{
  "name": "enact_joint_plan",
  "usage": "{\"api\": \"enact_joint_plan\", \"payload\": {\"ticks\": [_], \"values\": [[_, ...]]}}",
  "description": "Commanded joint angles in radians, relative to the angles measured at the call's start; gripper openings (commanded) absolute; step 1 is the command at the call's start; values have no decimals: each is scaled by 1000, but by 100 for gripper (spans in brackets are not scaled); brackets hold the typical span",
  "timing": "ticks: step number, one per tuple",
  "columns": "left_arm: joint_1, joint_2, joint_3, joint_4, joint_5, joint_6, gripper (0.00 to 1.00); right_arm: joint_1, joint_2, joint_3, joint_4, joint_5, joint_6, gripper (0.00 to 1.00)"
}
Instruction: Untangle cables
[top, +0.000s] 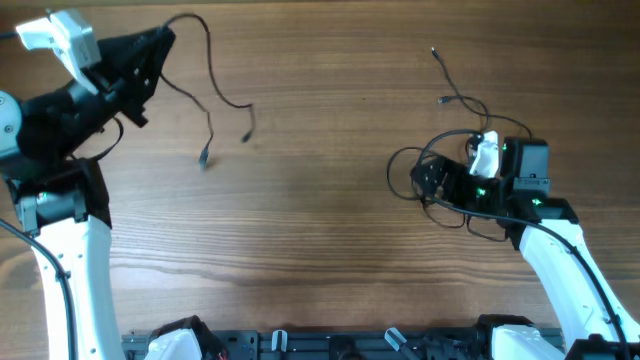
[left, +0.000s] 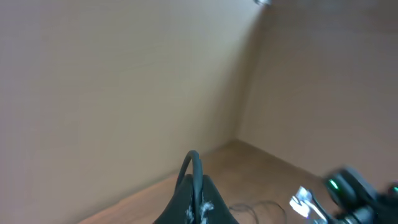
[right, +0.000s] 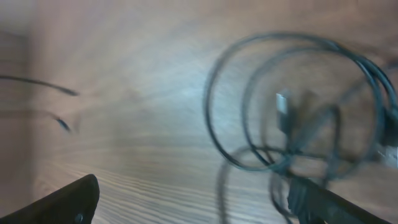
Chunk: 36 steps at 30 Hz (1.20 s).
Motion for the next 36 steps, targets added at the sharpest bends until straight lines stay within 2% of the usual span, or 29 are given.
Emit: {"api": "enact_joint_plan", "payload": {"ticks": [1, 7, 15, 18, 22, 28, 32, 34, 36], "values": [[7, -1, 7, 2, 200, 25, 4, 4, -58, 51, 76, -63, 33, 100], [-4, 35, 6, -88, 235, 26, 4, 4, -101, 54, 225, -58, 171, 100], [-10, 65, 6, 27, 229, 21, 4, 4, -109, 54, 213, -49, 187, 100], [-13, 68, 6, -14, 141, 14, 4, 4, -109, 54, 179, -35, 190, 100], [-13, 77, 6, -127, -123, -74, 4, 4, -109, 54, 121, -35, 189, 100], [-13, 108, 6, -384, -775, -256, 4, 4, -109, 53, 59, -34, 189, 100], [-13, 126, 6, -589, -1122, -370, 4, 4, -109, 53, 42, -34, 189, 100], [-13, 132, 6, -716, -1244, -428, 4, 4, -109, 53, 42, -34, 189, 100], [-13, 133, 6, -811, -1277, -457, 4, 4, -109, 53, 42, -26, 188, 100]]}}
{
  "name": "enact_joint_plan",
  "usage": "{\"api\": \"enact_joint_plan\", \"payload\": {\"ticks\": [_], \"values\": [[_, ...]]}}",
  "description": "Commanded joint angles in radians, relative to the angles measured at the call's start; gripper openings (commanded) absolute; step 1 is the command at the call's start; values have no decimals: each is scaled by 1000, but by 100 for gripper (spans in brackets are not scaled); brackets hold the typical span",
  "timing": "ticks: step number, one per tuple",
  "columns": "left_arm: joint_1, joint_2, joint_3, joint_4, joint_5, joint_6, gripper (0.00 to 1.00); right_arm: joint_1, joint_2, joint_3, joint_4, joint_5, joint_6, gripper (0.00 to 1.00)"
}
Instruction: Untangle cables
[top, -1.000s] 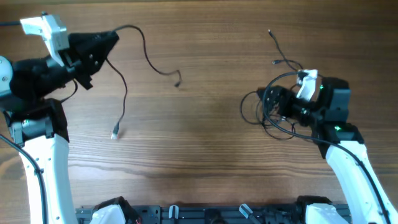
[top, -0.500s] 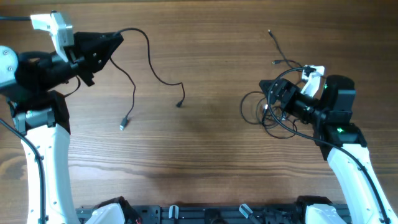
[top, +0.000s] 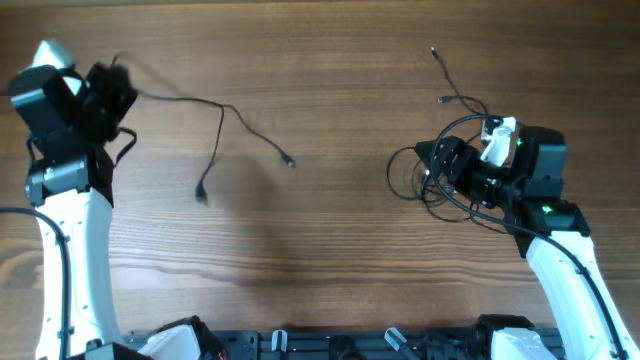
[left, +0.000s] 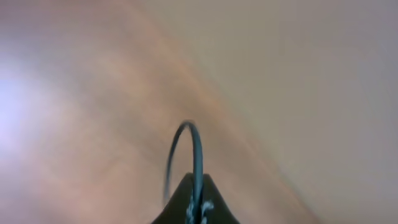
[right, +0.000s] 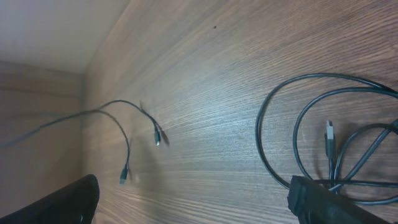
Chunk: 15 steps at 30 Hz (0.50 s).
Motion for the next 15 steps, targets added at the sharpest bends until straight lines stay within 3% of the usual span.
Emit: {"api": "enact_joint_plan", "payload": {"ticks": [1, 9, 15], "values": [[-2, 7, 3, -155, -284, -133, 4, 4, -14, 15, 2, 17, 3, 100], [-79, 9, 1, -489, -92, -287, 4, 4, -12, 15, 2, 36, 3, 100], [-235, 55, 0, -503, -95, -433, 4, 4, -12, 15, 1, 36, 3, 100]]}}
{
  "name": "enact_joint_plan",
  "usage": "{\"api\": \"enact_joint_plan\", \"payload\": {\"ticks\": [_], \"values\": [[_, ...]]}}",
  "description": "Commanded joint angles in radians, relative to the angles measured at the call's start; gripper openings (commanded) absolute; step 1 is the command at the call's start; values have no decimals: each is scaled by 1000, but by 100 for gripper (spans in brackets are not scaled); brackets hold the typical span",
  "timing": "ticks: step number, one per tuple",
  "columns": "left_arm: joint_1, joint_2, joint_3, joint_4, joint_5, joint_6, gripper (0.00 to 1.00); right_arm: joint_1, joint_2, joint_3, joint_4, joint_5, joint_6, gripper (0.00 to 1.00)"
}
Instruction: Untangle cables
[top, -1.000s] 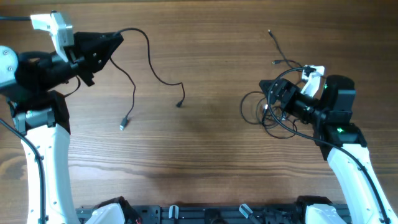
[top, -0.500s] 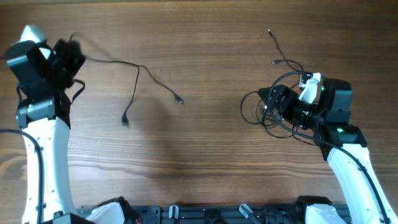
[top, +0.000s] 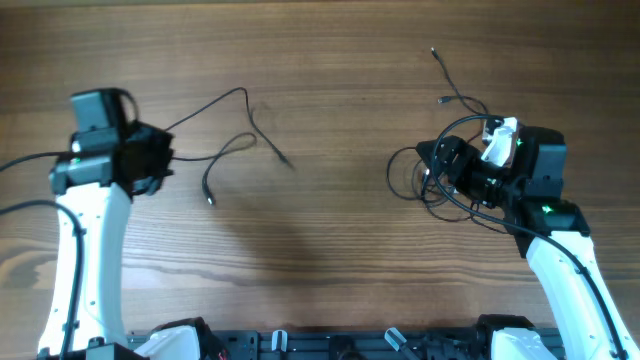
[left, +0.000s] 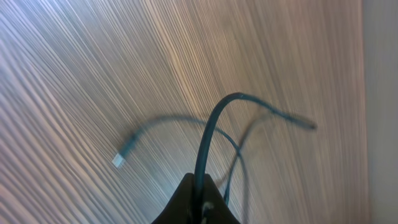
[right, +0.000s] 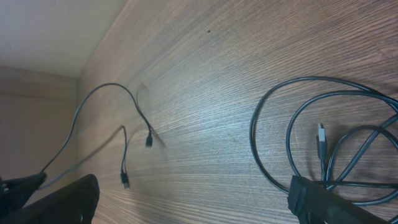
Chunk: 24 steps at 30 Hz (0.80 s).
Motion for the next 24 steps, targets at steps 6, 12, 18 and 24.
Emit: {"api": "enact_joint_plan", "payload": {"ticks": [6, 12, 18, 24], "values": [[-188, 127, 1, 153, 9, -146, 4, 4, -12, 15, -19, 12, 2, 100], [-198, 99, 2, 416, 253, 144, 4, 4, -12, 3, -51, 12, 0, 100], [-197, -4, 2, 653, 488, 302, 4, 4, -11, 2, -51, 52, 2, 100], [-196, -99, 2, 744, 514, 302, 4, 4, -11, 2, -52, 92, 2, 100]]}}
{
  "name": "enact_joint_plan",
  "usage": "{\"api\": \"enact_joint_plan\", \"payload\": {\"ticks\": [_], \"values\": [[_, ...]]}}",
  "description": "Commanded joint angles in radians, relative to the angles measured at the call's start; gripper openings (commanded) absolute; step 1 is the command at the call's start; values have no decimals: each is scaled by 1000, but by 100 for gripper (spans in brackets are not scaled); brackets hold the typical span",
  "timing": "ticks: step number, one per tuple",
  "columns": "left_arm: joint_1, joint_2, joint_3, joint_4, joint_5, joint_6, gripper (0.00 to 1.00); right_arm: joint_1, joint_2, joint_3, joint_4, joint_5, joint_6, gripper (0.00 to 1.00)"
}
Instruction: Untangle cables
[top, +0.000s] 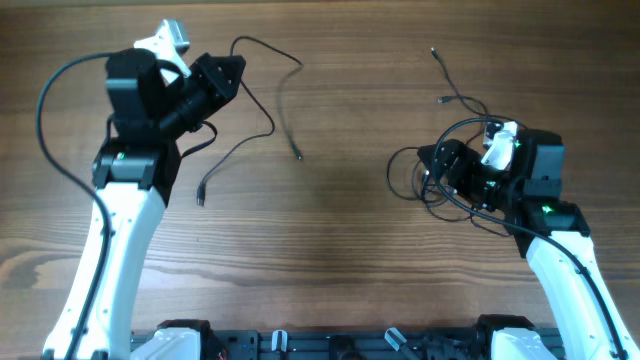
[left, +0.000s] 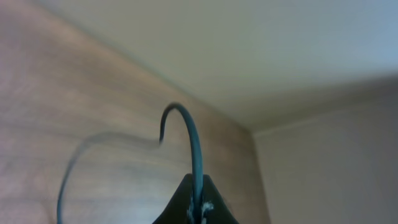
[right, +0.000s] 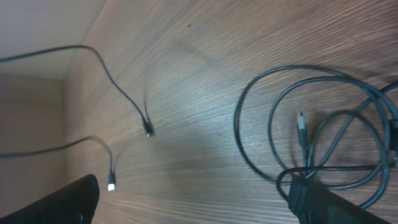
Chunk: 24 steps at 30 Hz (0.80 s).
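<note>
My left gripper (top: 228, 76) is at the far left of the table, shut on a thin dark cable (top: 271, 118). In the left wrist view that cable (left: 194, 146) arcs up out of the closed gripper (left: 198, 190). Its two plug ends (top: 299, 156) (top: 200, 200) hang or lie near the table's middle left. A tangle of black cable loops (top: 452, 196) lies at the right. My right gripper (top: 438, 168) is over its left side and open; the coil (right: 311, 118) shows ahead of the wide-apart gripper (right: 193, 200).
A second thin cable (top: 452, 88) with small plugs lies at the far right, behind the tangle. The wooden table (top: 340, 250) spans the whole view. The arm bases stand at the front edge.
My left gripper, still shut on the thin cable, has gone from the mid-left of the table to the far left corner area. The cable's ends have shifted slightly. The right arm has hardly moved.
At first my left gripper held the thin cable at the far left corner, and the right gripper was over the tangle. Then the left gripper was at the far left edge, then lower at mid-left, and now far left again. The thin cable stays separate from the tangle.
</note>
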Motion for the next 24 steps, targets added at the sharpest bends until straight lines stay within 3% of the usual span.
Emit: {"api": "enact_joint_plan", "payload": {"ticks": [1, 5, 11, 17, 20, 24], "values": [[-2, -79, 8, 63, 78, 50, 4, 4, -11, 2, -2, 43, 2, 100], [-2, -151, 8, 85, 83, 54, 4, 4, -10, 2, -1, 43, 2, 100], [-2, -240, 8, 87, 119, 266, 4, 4, -10, 2, 0, 43, 3, 100], [-2, -314, 8, 98, 135, 403, 4, 4, -10, 2, 0, 43, 3, 100], [-2, -322, 8, 101, 135, 372, 4, 4, -10, 2, 0, 43, 3, 100], [-2, -306, 8, 72, 52, 243, 4, 4, -10, 2, 0, 43, 3, 99]]}}
